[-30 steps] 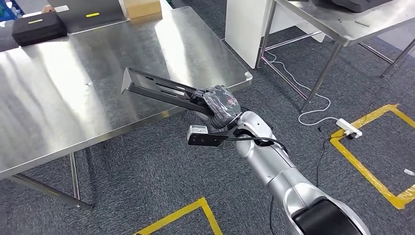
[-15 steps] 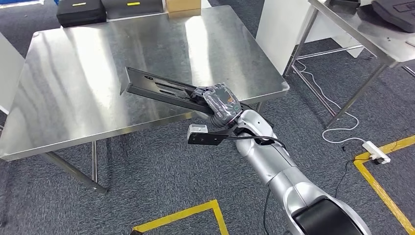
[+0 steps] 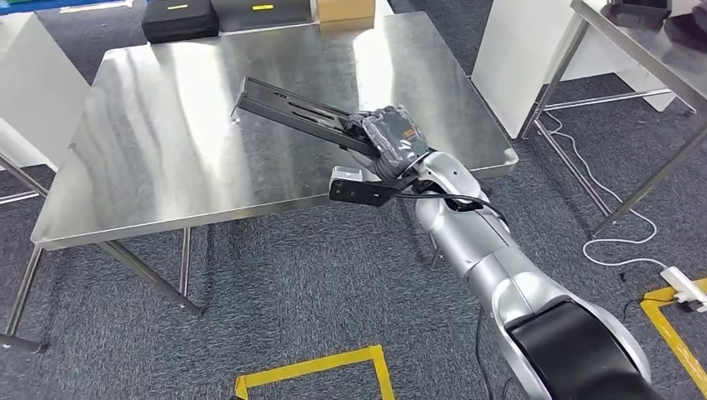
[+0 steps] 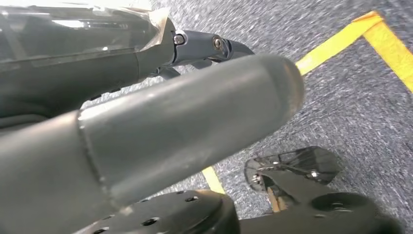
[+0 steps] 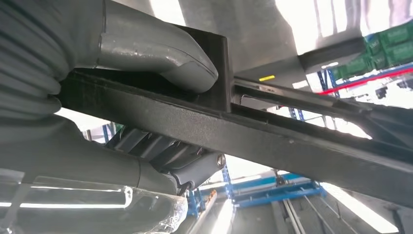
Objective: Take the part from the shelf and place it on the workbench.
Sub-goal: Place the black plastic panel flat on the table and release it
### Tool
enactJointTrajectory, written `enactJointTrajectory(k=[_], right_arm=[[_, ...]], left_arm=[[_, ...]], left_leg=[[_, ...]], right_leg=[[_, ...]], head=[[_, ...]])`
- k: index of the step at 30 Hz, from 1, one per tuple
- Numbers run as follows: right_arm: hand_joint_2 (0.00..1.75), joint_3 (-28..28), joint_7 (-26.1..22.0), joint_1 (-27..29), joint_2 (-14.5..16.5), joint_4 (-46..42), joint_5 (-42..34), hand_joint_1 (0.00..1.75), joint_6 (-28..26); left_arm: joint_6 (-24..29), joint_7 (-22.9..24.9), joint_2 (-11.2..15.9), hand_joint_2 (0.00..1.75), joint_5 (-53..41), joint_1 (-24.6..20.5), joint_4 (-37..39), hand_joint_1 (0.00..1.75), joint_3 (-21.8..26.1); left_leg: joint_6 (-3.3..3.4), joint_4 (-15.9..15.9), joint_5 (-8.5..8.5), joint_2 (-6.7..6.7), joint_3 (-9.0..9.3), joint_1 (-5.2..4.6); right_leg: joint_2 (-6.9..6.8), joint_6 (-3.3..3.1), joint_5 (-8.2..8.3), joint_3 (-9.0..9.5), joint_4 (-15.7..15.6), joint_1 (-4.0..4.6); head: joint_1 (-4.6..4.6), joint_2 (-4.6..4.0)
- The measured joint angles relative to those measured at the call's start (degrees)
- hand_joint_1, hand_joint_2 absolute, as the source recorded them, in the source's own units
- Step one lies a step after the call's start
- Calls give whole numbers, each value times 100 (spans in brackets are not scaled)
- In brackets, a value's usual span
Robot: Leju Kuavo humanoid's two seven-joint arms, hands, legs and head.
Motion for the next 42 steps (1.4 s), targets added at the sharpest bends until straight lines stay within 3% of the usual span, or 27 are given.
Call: enactJointTrajectory(k=[1,2,4,5,7,8,10,12,14,15,16,17,18,20,21,23,25,27,29,31,32,33,34,36,37,42], right_arm=[[175,-9,4,-26,-1,67,4,175,4],[175,-21,8,-43,2,122,3,175,7],[175,-45,9,-78,10,195,-7,175,8],[175,-59,9,-106,15,222,-13,175,8],[175,-83,5,-176,16,274,-19,175,8],[175,-89,3,-198,17,296,-19,175,9],[175,-93,-4,-217,32,336,-16,175,10],[175,-102,-10,-235,44,370,-16,175,10],[175,-112,-15,-252,36,406,-18,175,10],[175,-114,-18,-250,29,428,-19,175,10],[175,-114,-21,-241,21,452,-19,175,10],[175,-115,-25,-234,13,475,-19,175,10],[175,-115,-29,-231,7,491,-19,175,10],[175,-116,-42,-241,-2,511,-17,175,10],[175,-116,-50,-248,-1,517,-16,175,11],[175,-115,-63,-250,14,533,-10,175,13],[175,-114,-66,-250,40,548,-4,175,15],[175,-115,-70,-262,75,552,-1,175,15],[175,-116,-80,-270,101,557,4,175,15],[175,-116,-84,-263,101,576,5,175,9],[175,-116,-83,-256,99,586,5,175,0],[175,-116,-81,-250,99,593,11,175,-12],[175,-116,-76,-248,100,597,23,175,-31],[175,-116,-60,-256,105,598,64,175,-85],[175,-116,-51,-261,105,598,82,175,-111],[175,-119,-43,-273,105,609,96,175,-143]], left_arm=[[6,7,2,0,-3,3,1,0,9],[8,10,4,0,-4,7,1,0,19],[8,12,12,0,-7,11,1,0,34],[8,12,17,0,-8,8,0,0,39],[7,12,25,0,-9,0,0,0,55],[5,12,27,0,-9,-2,0,0,62],[1,12,26,0,-9,2,1,0,72],[-1,14,21,0,-9,4,1,0,74],[-1,14,15,0,-9,-4,0,0,76],[-1,14,13,0,-8,-6,0,0,77],[-3,14,10,0,-8,-5,1,0,78],[-5,13,8,0,-7,2,1,0,81],[-7,13,5,0,-5,9,2,0,87],[-9,10,0,0,-3,17,2,0,107],[-9,9,-1,0,-3,16,2,0,116],[-9,7,1,0,-2,19,2,0,128],[-5,8,8,0,-1,31,2,0,141],[4,10,12,0,-1,45,2,0,157],[12,12,10,0,-2,42,2,0,167],[13,12,7,0,-4,35,2,0,171],[13,10,5,0,-6,36,2,0,172],[10,-1,3,0,-8,38,2,0,174],[6,-25,3,0,-8,39,2,0,175],[-5,-94,7,0,-16,35,2,0,176],[-8,-121,9,0,-23,30,2,0,176],[-44,-217,5,0,-35,25,2,0,191]], left_leg=[[-8,222,-41,25,-126,9],[-8,232,24,42,-146,14],[24,-354,380,136,142,11],[51,-757,533,263,355,-13],[115,-1253,669,426,615,-62],[139,-1316,658,433,640,-87],[196,-1348,677,311,649,-83],[269,-1406,716,205,686,-55],[318,-1431,736,95,705,-38],[328,-1430,737,27,705,-37],[330,-1428,736,-49,705,-37],[329,-1426,736,-126,706,-36],[326,-1422,736,-203,707,-35],[302,-1402,730,-329,701,-35],[275,-1384,724,-381,686,-43],[213,-1361,721,-455,648,-52],[150,-1363,727,-497,625,-30],[90,-1194,610,-337,545,-26],[45,-565,279,-75,254,-27],[17,170,-13,27,-115,-13],[16,311,-25,37,-196,-10],[24,223,70,42,-157,-9],[41,-77,242,51,-2,-8],[93,-896,556,108,446,-22],[117,-1160,622,131,593,-36],[253,-1378,653,94,718,-53]], right_leg=[[-59,-10,-8,8,1,12],[-116,-18,-18,17,1,20],[-216,-16,-41,46,2,33],[-257,-1,-59,62,3,53],[-338,44,-94,83,4,103],[-383,69,-108,91,1,123],[-447,119,-142,103,4,135],[-283,141,-281,14,229,126],[-48,114,-570,-296,901,95],[2,109,-706,-498,1304,82],[20,125,-779,-656,1593,73],[31,162,-761,-726,1682,64],[41,213,-644,-672,1512,54],[161,315,-291,-343,717,6],[232,328,-151,-187,362,-12],[318,290,-44,-53,62,-25],[236,201,-21,-37,52,-18],[161,106,-2,-15,29,-37],[84,40,-5,3,21,-32],[-6,12,-19,8,22,-5],[-45,5,-25,9,22,4],[-78,1,-29,13,23,11],[-106,3,-36,20,23,17],[-142,24,-54,32,26,44],[-154,45,-65,33,27,62],[-142,136,-162,-12,125,104]], head=[[1,0],[-1,0],[-1,0],[-1,0],[12,0],[22,0],[33,0],[43,0],[59,0],[66,0],[69,0],[74,0],[77,0],[87,0],[90,0],[91,0],[92,0],[68,0],[32,0],[27,0],[26,0],[25,0],[26,0],[26,0],[30,0],[44,0]])
